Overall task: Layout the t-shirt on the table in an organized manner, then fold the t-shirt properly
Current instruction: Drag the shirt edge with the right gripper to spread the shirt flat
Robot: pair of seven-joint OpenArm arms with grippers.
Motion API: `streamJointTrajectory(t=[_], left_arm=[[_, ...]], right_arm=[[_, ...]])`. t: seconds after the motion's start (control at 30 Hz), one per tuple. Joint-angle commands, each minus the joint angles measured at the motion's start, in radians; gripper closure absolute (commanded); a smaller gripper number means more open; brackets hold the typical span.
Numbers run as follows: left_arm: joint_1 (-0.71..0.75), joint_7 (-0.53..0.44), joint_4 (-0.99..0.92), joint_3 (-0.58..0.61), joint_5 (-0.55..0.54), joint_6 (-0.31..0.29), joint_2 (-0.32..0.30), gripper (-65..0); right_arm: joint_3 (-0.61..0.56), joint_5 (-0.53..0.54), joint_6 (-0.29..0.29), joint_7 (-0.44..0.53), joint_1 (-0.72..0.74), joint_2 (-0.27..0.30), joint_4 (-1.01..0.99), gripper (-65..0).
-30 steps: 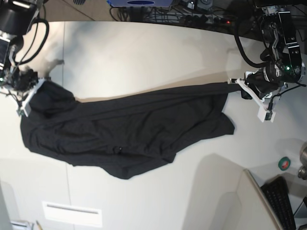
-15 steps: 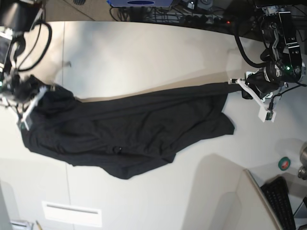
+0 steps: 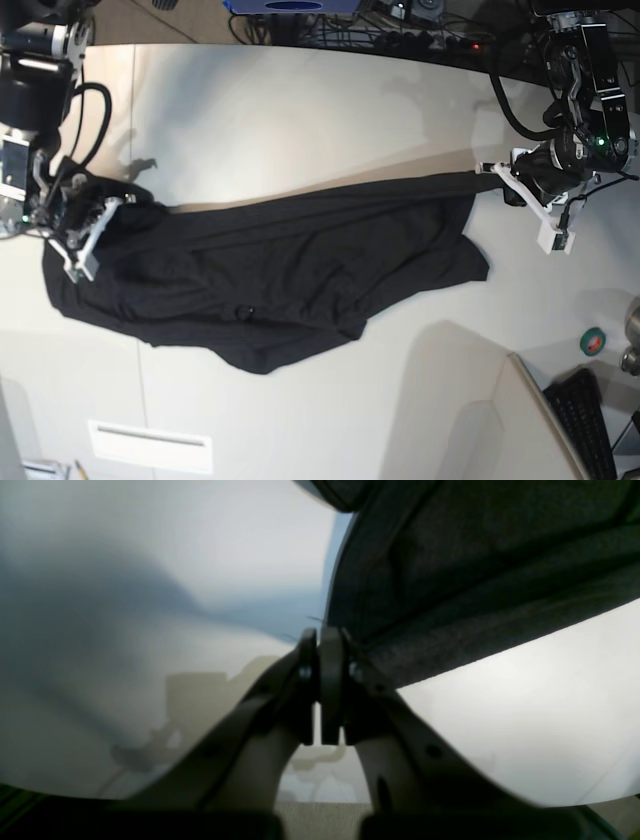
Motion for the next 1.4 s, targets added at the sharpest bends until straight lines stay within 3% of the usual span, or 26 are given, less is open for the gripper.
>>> streamJointTrajectory(t=[0.0, 0.23, 0.4, 0.47, 0.7, 0.9, 1.1, 1.2, 1.23, 1.33, 1.37], left_arm=[[-0.005, -0.015, 0.015, -0.007, -0.004, 0.006, -0.015, 0.0], [0.008, -0.015, 0.015, -0.007, -0.004, 0.006, -0.017, 0.0], [0.018, -0.015, 0.015, -0.007, -0.004, 0.006, -0.017, 0.0], [0.02, -0.015, 0.015, -0.007, 0.0, 0.006, -0.017, 0.0], [0.037, -0.015, 0.015, 0.001, 0.204, 0.005, 0.023, 0.0], [0.038, -0.015, 0.015, -0.004, 0.239, 0.003, 0.04, 0.0], [0.038, -0.015, 0.015, -0.005, 0.239, 0.003, 0.039, 0.0], [0.04, -0.015, 0.015, -0.002, 0.244, 0.003, 0.04, 0.0], [0.04, -0.015, 0.015, -0.001, 0.244, 0.003, 0.04, 0.0], [0.04, -0.015, 0.013, -0.001, 0.247, 0.003, 0.04, 0.0], [0.04, -0.015, 0.003, -0.004, 0.247, 0.003, 0.04, 0.0]], right_arm=[[0.003, -0.012, 0.003, -0.022, -0.003, 0.018, 0.031, 0.0], [0.007, -0.011, 0.003, -0.024, -0.225, -0.013, 0.309, 0.0], [0.01, -0.011, 0.002, -0.024, -0.307, -0.022, 0.338, 0.0], [0.065, -0.011, 0.002, -0.024, -0.35, -0.045, 0.375, 0.0], [0.179, -0.008, 0.003, -0.1, -0.469, -0.071, 0.593, 0.0], [0.19, -0.008, 0.006, -0.114, -0.535, -0.084, 0.647, 0.0], [0.495, -0.006, 0.008, -0.113, -0.462, -0.173, 0.659, 0.0], [0.573, -0.003, 0.009, -0.113, -0.426, -0.179, 0.631, 0.0], [0.583, -0.003, 0.012, -0.113, -0.423, -0.176, 0.613, -5.1], [0.665, 0.052, 0.074, -0.062, -0.4, -0.174, 0.539, -33.2], [0.693, 0.064, 0.095, -0.035, -0.396, -0.174, 0.507, -37.2]])
